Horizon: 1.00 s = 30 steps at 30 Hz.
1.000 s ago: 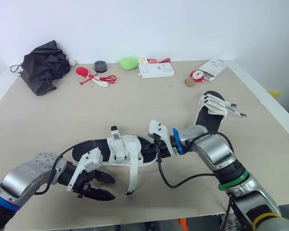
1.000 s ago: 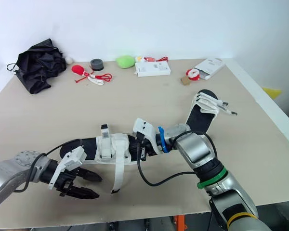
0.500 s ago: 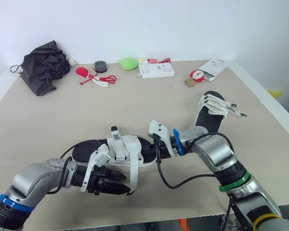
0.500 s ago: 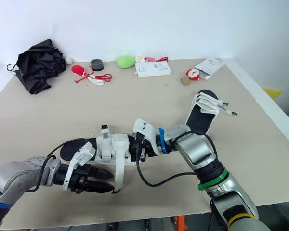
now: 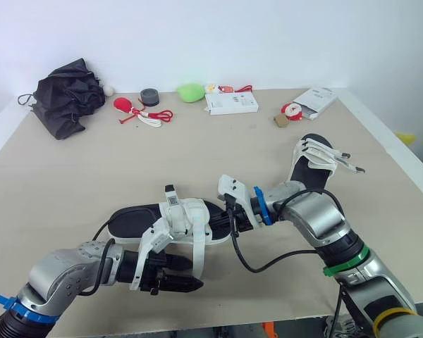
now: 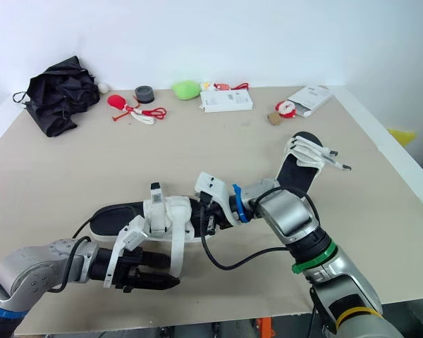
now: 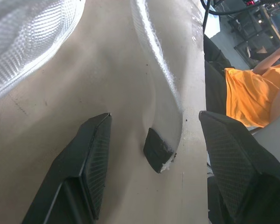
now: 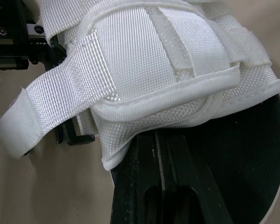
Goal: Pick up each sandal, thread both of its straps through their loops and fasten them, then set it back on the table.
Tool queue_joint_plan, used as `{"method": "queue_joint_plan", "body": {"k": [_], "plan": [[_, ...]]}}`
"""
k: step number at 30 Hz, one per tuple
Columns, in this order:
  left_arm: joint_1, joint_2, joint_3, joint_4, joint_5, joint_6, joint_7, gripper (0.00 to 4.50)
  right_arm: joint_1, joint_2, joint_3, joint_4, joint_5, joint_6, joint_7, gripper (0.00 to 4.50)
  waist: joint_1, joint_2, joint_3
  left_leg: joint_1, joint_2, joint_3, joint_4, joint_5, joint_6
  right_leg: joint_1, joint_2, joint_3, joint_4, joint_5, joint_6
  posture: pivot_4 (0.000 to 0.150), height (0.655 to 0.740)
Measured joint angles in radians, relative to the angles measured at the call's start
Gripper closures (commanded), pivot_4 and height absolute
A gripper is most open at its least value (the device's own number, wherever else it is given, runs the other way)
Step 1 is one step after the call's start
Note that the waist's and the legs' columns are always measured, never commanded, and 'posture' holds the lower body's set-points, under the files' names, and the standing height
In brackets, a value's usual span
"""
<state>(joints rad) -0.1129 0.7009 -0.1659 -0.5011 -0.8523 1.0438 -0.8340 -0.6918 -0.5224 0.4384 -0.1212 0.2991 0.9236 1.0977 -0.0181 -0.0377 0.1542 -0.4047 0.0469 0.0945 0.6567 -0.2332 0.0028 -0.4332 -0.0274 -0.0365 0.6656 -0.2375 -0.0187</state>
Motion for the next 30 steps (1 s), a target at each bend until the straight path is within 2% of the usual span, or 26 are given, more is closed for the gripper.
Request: {"method": "queue_joint_plan", "body": {"k": [4, 14, 18, 21, 24, 27, 30], "plan": [[0.010, -0.019, -0.022, 0.001, 0.006, 0.004, 0.017, 4.38, -0.011, 0.000, 0.002, 0.006, 0.003, 0.012, 0.006, 4.50, 0.000, 0.000, 0.000, 0.000, 0.000, -0.001, 0.000, 0.000, 0.000, 0.000, 0.000, -0.001, 0.000, 0.000, 0.000, 0.150, 0.7400], [0.006, -0.020, -0.020, 0.005, 0.002, 0.014, 0.019, 4.45, -0.010, -0.001, -0.002, 0.003, 0.013, 0.026, 0.004, 4.50, 0.000, 0.000, 0.000, 0.000, 0.000, -0.001, 0.000, 0.000, 0.000, 0.000, 0.000, -0.001, 0.000, 0.000, 0.000, 0.150, 0.7400], [-0.044, -0.003, 0.085, 0.024, -0.195, 0.119, -0.024, 4.45, -0.008, -0.001, -0.003, 0.002, 0.013, 0.025, 0.000, 4.50, 0.000, 0.000, 0.000, -0.001, 0.000, -0.002, 0.000, 0.000, 0.000, 0.000, 0.000, -0.002, 0.000, 0.000, 0.000, 0.150, 0.7400], [-0.161, 0.069, 0.184, 0.080, -0.382, 0.217, -0.064, 4.45, -0.007, -0.001, -0.001, 0.006, 0.012, 0.015, -0.002, 4.50, 0.000, -0.001, 0.001, -0.001, 0.000, -0.003, 0.000, 0.001, -0.001, 0.000, 0.002, -0.003, 0.000, 0.000, 0.000, 0.150, 0.7400], [-0.277, 0.089, 0.226, 0.168, -0.491, 0.276, -0.066, 4.45, -0.007, -0.001, 0.000, 0.009, 0.012, 0.005, -0.002, 4.50, -0.001, -0.001, 0.001, -0.001, 0.000, -0.003, 0.000, 0.001, -0.001, 0.001, 0.003, -0.003, 0.000, 0.000, 0.000, 0.150, 0.7400], [-0.355, 0.046, 0.233, 0.257, -0.496, 0.283, -0.020, 4.45, -0.006, 0.005, 0.000, 0.019, 0.012, -0.009, -0.003, 4.50, -0.001, -0.001, 0.001, -0.001, -0.001, -0.003, 0.000, 0.001, -0.001, 0.001, 0.003, -0.002, 0.000, 0.000, 0.001, 0.150, 0.7400], [-0.407, -0.024, 0.212, 0.336, -0.418, 0.233, 0.013, 4.45, -0.005, 0.014, -0.002, 0.028, 0.012, -0.017, -0.005, 4.50, -0.004, -0.001, 0.001, 0.000, 0.000, -0.003, 0.000, 0.001, -0.002, 0.001, 0.003, -0.002, 0.000, 0.000, 0.001, 0.150, 0.7400]]}}
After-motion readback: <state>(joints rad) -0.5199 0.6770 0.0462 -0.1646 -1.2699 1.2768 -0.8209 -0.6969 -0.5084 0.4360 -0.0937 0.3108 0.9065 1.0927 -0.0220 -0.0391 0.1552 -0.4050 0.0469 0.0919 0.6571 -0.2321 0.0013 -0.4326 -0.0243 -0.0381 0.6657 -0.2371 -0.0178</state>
